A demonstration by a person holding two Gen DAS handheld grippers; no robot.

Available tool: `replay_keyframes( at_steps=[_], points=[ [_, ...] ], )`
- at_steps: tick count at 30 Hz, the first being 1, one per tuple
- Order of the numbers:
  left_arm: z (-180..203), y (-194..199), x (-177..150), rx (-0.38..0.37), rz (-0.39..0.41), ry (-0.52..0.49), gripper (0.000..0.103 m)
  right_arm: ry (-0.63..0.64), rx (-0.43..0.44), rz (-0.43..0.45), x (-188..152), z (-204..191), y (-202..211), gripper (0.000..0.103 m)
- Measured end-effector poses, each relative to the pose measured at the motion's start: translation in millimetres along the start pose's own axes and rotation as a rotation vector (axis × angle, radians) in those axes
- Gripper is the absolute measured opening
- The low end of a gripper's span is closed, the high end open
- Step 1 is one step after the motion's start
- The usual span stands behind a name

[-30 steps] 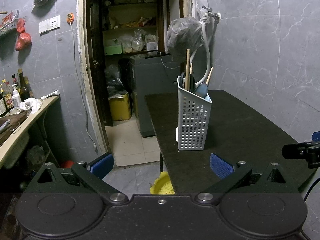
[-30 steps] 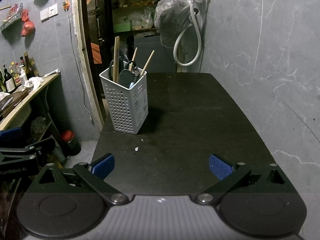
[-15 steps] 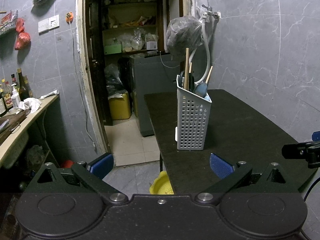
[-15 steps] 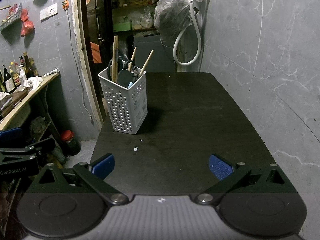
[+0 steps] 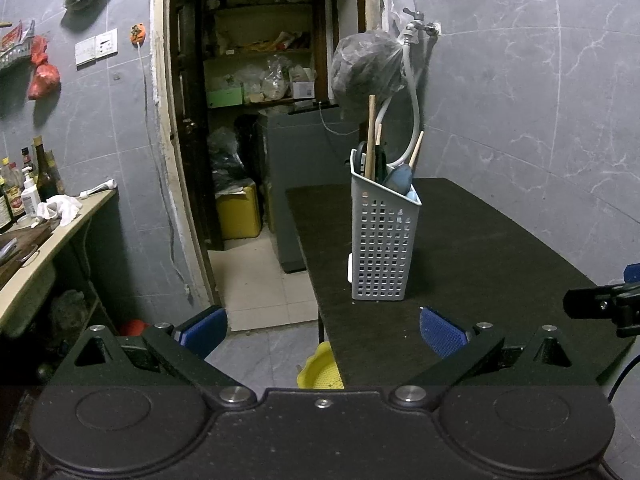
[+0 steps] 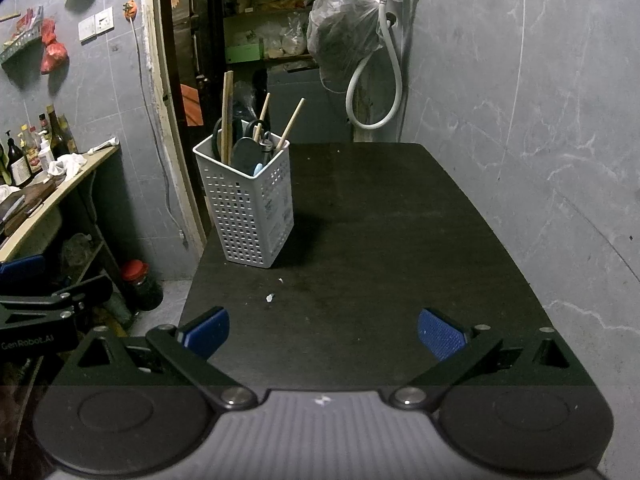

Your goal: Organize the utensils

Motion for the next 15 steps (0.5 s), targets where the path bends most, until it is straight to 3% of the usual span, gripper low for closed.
replay_keyframes(
  at_steps=[15],
  points=[
    [-0.2,1.8,-0.1,0.018,-0.012,0.001,0.102,-0.001,-0.002,-0.004,0.0,2.7,-1.7,0.103]
  ],
)
Point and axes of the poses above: each gripper's, at about its wrist camera, not at the fingertips, and y roughly against the way its jaws point, z to its right, x to its top, the point moved 9 cm from there along -y, roughly the way its jaws point, and after that the axes turned 11 degrees about -x, right-handed, at the moved point
